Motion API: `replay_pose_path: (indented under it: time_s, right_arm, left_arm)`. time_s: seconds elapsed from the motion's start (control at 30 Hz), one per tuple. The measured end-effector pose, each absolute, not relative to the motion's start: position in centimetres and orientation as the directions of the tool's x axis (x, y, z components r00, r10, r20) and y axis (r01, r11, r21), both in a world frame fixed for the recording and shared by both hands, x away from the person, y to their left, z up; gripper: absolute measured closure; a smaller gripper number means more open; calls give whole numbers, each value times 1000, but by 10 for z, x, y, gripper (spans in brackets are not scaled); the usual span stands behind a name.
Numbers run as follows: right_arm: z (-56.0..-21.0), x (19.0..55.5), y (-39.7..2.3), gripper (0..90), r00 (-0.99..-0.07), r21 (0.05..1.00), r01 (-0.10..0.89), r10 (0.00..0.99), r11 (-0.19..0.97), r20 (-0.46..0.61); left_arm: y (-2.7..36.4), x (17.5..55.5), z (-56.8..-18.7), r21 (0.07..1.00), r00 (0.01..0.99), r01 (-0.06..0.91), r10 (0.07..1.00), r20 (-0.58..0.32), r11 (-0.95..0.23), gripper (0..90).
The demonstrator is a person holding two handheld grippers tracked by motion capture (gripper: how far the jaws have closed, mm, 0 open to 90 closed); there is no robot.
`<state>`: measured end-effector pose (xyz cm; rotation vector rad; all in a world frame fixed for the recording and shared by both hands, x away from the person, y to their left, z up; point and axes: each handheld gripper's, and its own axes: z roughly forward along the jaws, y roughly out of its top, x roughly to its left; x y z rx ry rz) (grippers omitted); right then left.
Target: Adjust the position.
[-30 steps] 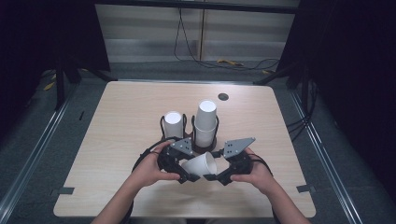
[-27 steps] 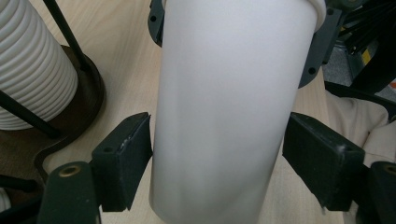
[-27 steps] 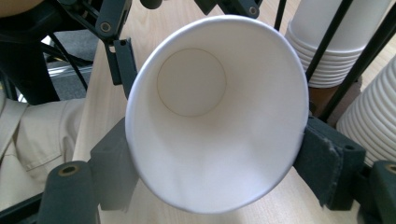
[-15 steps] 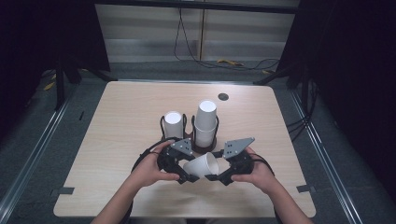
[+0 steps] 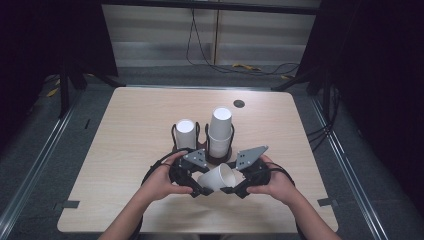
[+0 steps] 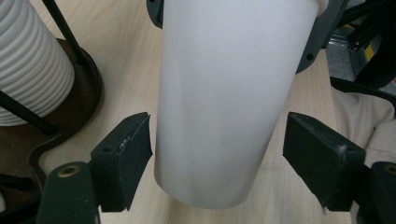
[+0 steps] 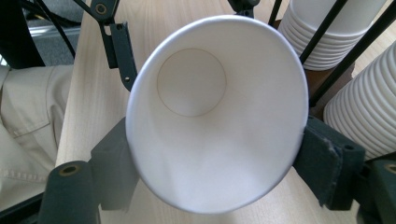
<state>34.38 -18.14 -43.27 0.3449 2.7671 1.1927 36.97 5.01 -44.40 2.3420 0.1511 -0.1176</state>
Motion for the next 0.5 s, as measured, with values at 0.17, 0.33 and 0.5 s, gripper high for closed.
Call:
replay_pose_path:
  time_s: [0.17,0.33,0.5]
  right_arm:
    - [-429,345,-180,231,-970,719,156,242,677,-17]
    - [-426,346,-179,231,-972,702,149,234,697,-26]
    - [-424,347,-177,231,-972,673,143,231,725,-43]
  left_arm:
    - [50,370,-446,712,989,144,74,-128,-687,237]
    - [49,369,-446,713,989,143,73,-128,-686,237]
    - [48,369,-447,716,990,137,75,-117,-684,249]
